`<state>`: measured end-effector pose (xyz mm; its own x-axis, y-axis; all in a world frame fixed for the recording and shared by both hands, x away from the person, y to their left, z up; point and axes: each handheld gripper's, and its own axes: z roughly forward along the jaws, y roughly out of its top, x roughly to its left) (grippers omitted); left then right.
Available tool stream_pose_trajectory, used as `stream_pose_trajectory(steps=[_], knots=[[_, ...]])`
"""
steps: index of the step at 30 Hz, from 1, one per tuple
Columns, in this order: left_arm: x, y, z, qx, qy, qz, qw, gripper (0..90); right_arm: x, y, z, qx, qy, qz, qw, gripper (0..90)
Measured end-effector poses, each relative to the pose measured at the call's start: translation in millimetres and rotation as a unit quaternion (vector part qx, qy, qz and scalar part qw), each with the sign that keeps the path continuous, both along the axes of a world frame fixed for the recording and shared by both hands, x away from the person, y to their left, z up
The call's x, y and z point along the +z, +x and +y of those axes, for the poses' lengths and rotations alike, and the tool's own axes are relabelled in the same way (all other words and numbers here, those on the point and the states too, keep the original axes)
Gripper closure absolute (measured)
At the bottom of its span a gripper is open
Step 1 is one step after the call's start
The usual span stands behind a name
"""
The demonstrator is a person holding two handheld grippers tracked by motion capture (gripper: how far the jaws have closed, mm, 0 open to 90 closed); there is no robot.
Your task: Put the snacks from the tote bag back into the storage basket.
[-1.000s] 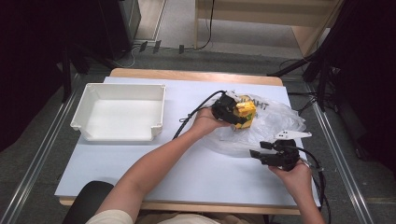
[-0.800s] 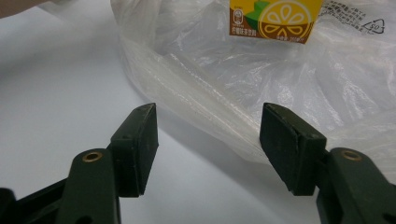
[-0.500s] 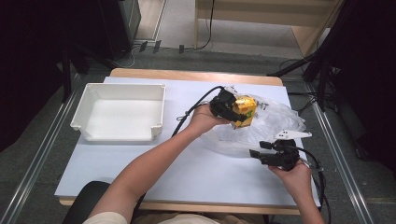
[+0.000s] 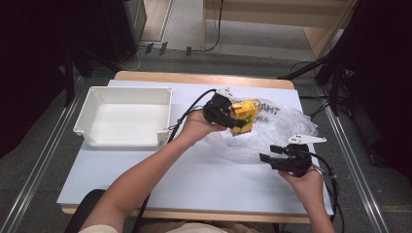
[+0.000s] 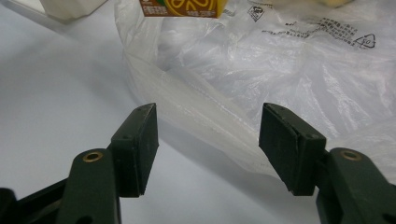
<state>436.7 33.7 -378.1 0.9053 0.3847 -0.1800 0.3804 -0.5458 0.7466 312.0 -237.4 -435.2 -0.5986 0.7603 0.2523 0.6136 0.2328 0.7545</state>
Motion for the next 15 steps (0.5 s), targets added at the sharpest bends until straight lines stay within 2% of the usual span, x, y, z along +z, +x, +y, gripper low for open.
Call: stream_pose_trajectory(steps=[3, 4, 8, 15], knots=[[1.7, -1.0, 4.5, 0.001, -0.004, 0.001, 1.0, 51.4, 0.8, -0.3, 0.5, -0.001, -0.003, -0.002, 1.0, 38.4], [2.8, -0.4, 7.9, 0.001, -0.009, 0.008, 0.9999, 51.4, 1.3, -0.1, 1.5, 0.001, -0.001, -0.005, 1.0, 38.4], [4.4, -0.1, 12.7, 0.006, -0.007, 0.006, 0.9999, 51.4, 0.4, 0.3, 5.6, 0.01, -0.014, -0.003, 0.9998, 38.4], [8.8, -2.8, 23.0, 0.012, -0.011, 0.006, 0.9998, 51.4, 4.0, -0.1, 10.1, 0.019, -0.016, -0.011, 0.9996, 38.4]])
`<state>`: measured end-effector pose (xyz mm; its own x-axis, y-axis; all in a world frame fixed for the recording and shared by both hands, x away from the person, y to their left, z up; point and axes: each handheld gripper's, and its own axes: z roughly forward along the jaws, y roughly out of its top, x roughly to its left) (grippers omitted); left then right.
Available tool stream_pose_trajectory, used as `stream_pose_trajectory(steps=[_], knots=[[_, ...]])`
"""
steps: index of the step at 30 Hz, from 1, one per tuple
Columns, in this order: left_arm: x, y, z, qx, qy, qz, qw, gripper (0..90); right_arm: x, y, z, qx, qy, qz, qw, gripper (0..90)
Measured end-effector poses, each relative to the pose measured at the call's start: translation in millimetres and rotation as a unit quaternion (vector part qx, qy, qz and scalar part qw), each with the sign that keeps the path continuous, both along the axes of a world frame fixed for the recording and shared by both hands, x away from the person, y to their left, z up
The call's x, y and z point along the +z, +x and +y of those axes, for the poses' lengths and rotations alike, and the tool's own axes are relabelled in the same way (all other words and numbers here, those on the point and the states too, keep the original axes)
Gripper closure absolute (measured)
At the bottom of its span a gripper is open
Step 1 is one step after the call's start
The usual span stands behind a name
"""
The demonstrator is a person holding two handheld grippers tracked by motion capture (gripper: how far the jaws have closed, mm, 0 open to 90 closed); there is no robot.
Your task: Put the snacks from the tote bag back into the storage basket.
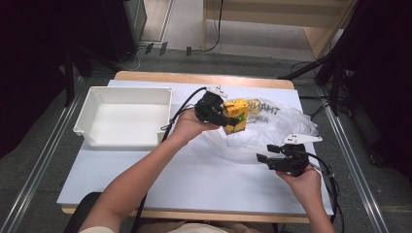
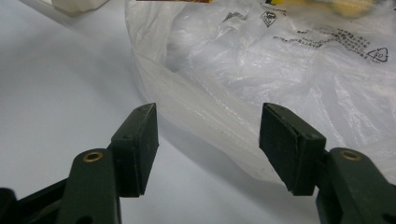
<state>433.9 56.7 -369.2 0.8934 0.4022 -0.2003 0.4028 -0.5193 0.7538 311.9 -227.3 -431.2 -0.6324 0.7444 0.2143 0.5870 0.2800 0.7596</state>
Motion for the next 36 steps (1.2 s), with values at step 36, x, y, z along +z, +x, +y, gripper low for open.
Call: stream_pose_trajectory(steps=[36], knots=[[23.1, -14.6, 59.7, 0.031, -0.007, -0.001, 0.9995, 51.5, -1.9, 20.3, 14.4, 0.035, -0.007, 0.008, 0.9993, 38.7]])
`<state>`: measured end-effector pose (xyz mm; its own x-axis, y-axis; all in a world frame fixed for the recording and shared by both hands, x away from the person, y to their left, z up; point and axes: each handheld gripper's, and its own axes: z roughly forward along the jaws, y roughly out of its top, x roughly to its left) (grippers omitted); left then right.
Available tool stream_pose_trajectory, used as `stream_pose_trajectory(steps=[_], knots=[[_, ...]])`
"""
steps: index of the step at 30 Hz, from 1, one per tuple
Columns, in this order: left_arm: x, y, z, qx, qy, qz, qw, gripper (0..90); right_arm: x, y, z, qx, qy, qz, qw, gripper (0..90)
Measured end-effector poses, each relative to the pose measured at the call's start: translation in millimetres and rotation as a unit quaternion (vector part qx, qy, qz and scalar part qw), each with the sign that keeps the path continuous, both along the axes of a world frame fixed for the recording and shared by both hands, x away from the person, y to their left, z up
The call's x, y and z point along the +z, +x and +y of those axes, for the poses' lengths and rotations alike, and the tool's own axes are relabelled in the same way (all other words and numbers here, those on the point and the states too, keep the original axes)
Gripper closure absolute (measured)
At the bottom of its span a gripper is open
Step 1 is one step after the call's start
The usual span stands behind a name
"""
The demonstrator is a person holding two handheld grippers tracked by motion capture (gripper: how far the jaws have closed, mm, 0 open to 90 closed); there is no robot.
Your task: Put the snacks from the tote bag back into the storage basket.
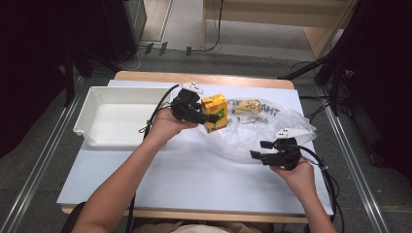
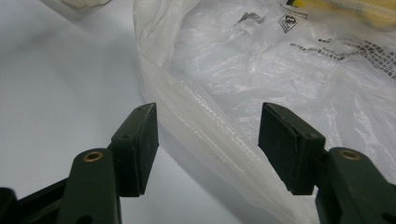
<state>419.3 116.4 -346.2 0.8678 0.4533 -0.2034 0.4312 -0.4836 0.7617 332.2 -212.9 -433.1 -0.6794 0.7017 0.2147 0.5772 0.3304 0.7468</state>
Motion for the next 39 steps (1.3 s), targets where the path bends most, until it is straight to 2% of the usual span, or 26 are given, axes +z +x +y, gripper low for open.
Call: stream_pose_trajectory(steps=[4, 6, 8, 13, 24, 27, 39], knots=[[2.2, 1.1, 7.4, 0.001, 0.001, -0.002, 1.0, 51.5, 1.0, 1.1, 1.0, -0.001, 0.004, -0.002, 1.0, 38.6], [3.4, 2.0, 11.8, -0.003, 0.006, -0.009, 0.9999, 51.5, 1.4, 1.8, 1.3, 0.0, 0.005, -0.003, 1.0, 38.7], [4.8, 4.5, 20.2, -0.003, -0.006, 0.0, 1.0, 51.5, 1.8, 2.0, 1.9, 0.002, 0.006, -0.005, 1.0, 38.8], [8.6, 4.6, 25.4, 0.006, 0.008, -0.009, 0.9999, 51.5, 2.6, 1.7, 3.8, 0.004, 0.007, -0.006, 0.9999, 38.8], [14.6, 7.6, 38.2, 0.013, 0.005, -0.004, 0.9999, 51.5, 1.0, 3.2, 6.3, 0.003, 0.0, -0.004, 1.0, 38.8], [14.4, 10.4, 43.9, 0.021, 0.002, -0.002, 0.9998, 51.5, 2.0, 2.2, 6.8, 0.003, 0.003, -0.006, 1.0, 38.9], [19.7, 14.6, 58.3, 0.033, 0.007, -0.008, 0.9994, 51.5, 2.3, 2.0, 6.4, 0.003, 0.002, -0.006, 1.0, 38.9]])
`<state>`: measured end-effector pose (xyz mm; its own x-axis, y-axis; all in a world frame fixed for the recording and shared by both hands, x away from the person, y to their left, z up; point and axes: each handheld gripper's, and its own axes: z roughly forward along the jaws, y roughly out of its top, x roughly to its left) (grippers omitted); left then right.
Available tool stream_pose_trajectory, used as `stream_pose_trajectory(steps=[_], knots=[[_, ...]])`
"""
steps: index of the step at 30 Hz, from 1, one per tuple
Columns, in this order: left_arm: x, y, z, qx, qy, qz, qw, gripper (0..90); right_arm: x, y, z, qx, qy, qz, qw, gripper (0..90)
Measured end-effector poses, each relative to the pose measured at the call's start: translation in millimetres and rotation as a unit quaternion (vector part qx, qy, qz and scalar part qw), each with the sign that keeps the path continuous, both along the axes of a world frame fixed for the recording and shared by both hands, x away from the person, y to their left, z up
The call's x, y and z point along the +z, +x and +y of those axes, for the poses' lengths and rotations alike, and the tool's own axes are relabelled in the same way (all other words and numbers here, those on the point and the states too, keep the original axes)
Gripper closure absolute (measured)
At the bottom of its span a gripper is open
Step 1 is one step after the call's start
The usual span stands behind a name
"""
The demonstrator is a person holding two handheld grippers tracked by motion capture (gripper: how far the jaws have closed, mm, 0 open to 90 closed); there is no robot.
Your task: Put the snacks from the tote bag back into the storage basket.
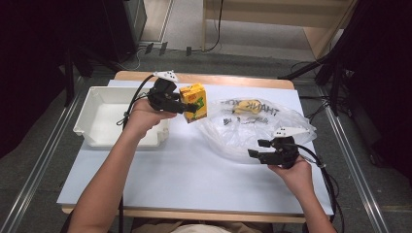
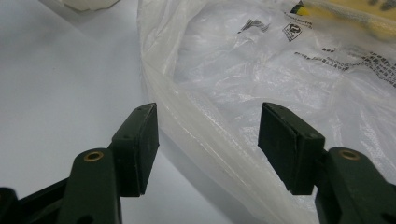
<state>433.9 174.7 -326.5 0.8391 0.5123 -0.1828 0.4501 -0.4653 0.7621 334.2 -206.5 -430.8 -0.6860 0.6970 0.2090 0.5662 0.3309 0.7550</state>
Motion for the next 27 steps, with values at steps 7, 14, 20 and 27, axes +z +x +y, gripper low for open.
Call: stream_pose_trajectory(steps=[7, 14, 20, 27], knots=[[-1.9, 6.5, 13.1, 0.019, 0.003, -0.004, 0.9998, 51.5, -0.3, 0.1, -0.1, 0.002, -0.002, -0.001, 1.0, 38.9], [-2.2, 9.3, 22.3, 0.031, 0.006, -0.005, 0.9995, 51.5, -0.4, 0.1, 0.1, 0.001, -0.003, -0.002, 1.0, 38.9], [-1.2, 10.5, 27.8, 0.039, 0.009, -0.01, 0.9991, 51.5, -0.6, 0.4, 0.0, 0.0, -0.003, -0.002, 1.0, 38.9], [-0.1, 12.1, 35.3, 0.049, 0.013, -0.012, 0.9987, 51.5, -0.2, 0.4, -0.6, 0.0, -0.002, -0.002, 1.0, 38.9]])
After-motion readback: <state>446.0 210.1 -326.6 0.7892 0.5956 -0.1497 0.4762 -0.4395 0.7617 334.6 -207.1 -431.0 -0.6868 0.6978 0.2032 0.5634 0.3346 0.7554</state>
